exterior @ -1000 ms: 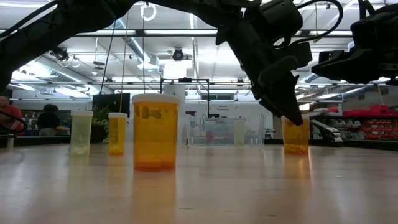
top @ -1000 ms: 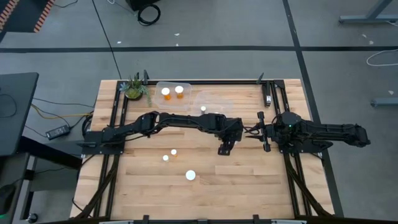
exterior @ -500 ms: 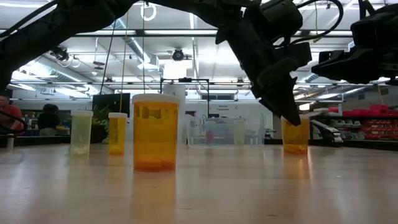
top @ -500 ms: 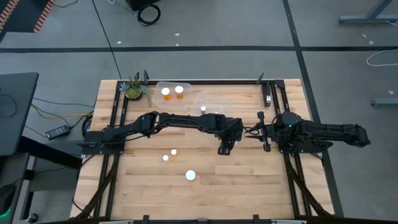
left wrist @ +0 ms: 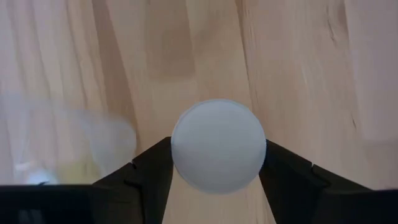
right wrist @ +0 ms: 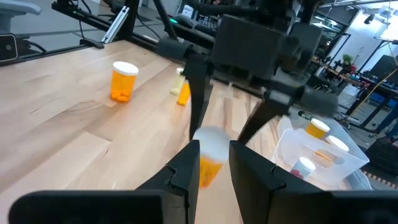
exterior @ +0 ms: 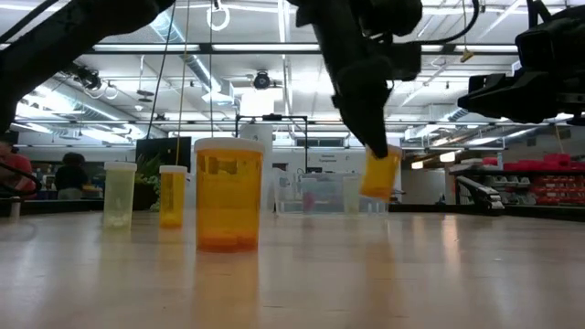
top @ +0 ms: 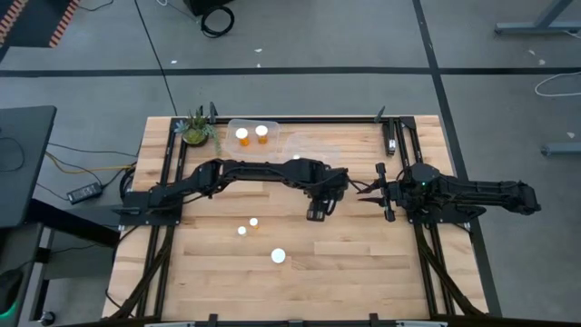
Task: Pick and place medicine bottles into bin by pill shape (circle, oval)
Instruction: Put the top big orange pill bottle into the left transparent bin
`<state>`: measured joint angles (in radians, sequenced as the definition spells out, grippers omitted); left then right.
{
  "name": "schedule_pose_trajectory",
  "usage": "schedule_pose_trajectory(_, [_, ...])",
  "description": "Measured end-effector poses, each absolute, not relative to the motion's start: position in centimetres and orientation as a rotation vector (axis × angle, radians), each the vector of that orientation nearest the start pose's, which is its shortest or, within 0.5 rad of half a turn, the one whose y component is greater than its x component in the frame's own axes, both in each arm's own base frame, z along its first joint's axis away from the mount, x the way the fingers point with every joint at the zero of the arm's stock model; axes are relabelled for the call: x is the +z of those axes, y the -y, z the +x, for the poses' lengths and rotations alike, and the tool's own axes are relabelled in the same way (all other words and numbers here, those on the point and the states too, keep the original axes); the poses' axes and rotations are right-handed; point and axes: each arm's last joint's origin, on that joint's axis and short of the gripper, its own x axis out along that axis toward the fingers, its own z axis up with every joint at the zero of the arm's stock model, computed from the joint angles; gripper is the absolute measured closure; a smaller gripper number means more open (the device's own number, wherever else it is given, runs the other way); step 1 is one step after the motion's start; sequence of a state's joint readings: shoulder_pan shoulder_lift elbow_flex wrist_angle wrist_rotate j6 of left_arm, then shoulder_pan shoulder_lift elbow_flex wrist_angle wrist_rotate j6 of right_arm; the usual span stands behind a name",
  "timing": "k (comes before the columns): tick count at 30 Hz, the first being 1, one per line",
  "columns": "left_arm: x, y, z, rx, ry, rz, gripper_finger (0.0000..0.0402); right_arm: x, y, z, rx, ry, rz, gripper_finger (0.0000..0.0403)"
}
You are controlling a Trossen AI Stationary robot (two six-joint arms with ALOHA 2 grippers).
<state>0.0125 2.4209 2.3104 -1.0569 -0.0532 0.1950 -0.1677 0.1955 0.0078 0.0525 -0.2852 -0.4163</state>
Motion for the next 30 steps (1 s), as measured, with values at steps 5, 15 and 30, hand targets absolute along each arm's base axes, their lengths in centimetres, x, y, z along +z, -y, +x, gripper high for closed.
schedule_pose_trajectory(5, [23.2,-0.8,49.0,-0.044,-1.277,0.177,0.0170,15.5,1.0,10.7,0.143,-0.106,-0.385,0.0310])
schedule_pose_trajectory(15, [22.8,-1.2,45.7,-0.009,-1.620,0.146,0.0181,15.5,1.0,10.8,0.143,-0.108,-0.384,0.0310])
schedule_pose_trajectory(30, [26.8,-4.3,43.5,0.154,-1.578,0.106,0.0182,15.5,1.0,10.8,0.143,-0.109,-0.384,0.0310])
